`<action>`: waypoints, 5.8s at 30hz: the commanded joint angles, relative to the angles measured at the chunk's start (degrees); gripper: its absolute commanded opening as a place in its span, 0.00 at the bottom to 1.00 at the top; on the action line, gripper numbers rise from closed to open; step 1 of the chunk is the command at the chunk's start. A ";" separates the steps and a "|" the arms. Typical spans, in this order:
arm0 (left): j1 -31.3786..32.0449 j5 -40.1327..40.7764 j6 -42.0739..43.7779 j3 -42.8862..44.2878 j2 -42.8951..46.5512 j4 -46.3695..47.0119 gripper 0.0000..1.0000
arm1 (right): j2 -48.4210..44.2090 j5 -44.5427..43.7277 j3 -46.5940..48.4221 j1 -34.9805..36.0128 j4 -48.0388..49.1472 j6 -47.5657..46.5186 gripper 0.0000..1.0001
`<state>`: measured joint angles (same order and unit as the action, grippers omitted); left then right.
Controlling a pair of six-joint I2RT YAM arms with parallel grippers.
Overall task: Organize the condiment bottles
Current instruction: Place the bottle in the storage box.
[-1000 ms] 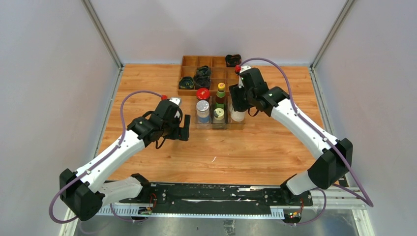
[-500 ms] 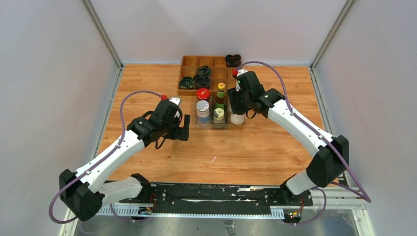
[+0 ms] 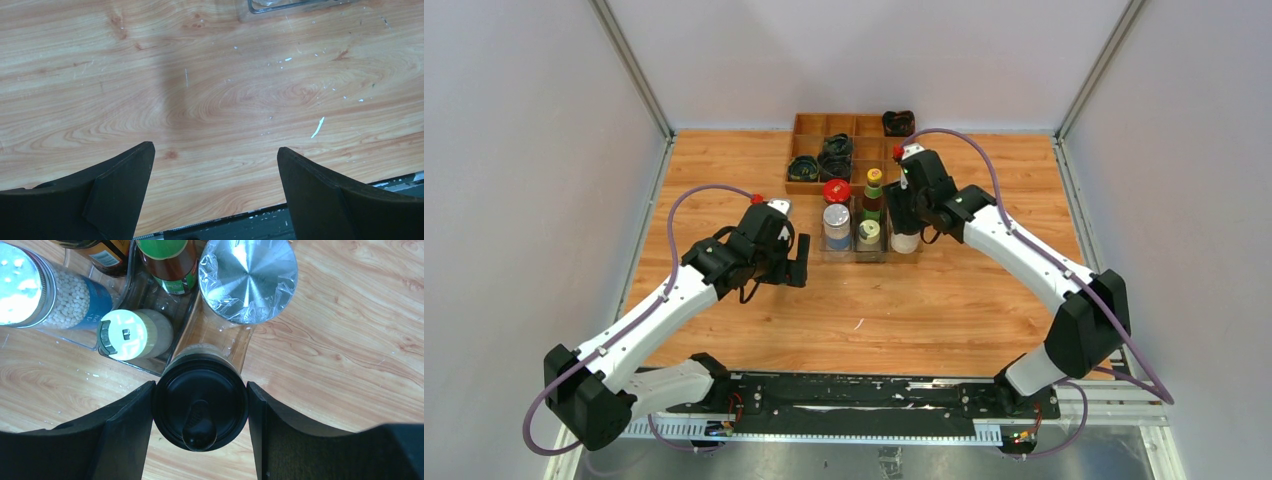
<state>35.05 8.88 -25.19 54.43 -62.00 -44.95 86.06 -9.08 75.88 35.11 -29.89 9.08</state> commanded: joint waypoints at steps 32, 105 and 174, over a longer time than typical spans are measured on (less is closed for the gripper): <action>-0.36 1.05 0.84 -0.29 0.34 -0.58 1.00 | 4.67 -2.81 1.57 0.78 5.02 -3.59 0.52; -0.35 0.70 0.67 -0.38 0.05 -0.67 1.00 | 1.84 -1.09 -9.15 0.85 14.12 -0.81 0.52; -4.43 2.33 3.17 6.98 -10.93 7.85 1.00 | -12.56 -6.22 -11.18 2.20 8.34 1.03 0.91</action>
<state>33.65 10.52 -23.75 57.36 -72.62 -38.22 77.82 -11.99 62.65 38.09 -18.90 9.13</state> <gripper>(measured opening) 0.999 0.925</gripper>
